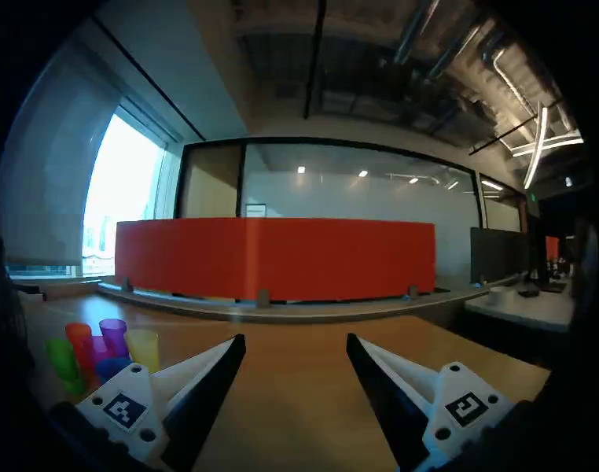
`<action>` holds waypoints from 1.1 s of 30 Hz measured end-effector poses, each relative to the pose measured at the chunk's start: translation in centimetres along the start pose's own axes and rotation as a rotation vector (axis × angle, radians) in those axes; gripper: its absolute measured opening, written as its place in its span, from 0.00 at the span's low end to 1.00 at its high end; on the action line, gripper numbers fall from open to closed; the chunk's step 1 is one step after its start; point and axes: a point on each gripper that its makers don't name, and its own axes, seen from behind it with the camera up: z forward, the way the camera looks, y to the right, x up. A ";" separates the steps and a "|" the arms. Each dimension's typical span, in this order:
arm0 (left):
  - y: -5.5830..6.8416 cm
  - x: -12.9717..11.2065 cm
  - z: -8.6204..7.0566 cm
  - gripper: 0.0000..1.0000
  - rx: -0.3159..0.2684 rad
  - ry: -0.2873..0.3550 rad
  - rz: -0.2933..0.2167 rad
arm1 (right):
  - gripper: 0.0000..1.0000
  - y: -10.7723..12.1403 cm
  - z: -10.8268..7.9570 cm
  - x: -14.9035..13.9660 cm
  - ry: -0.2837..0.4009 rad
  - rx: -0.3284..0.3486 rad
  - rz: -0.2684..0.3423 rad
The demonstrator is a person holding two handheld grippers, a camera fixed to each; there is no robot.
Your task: Pour water
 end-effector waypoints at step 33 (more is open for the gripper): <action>0.0 0.0 0.0 0.97 0.000 0.000 0.000 | 1.00 -0.4 0.8 -3.7 -0.066 -0.004 0.005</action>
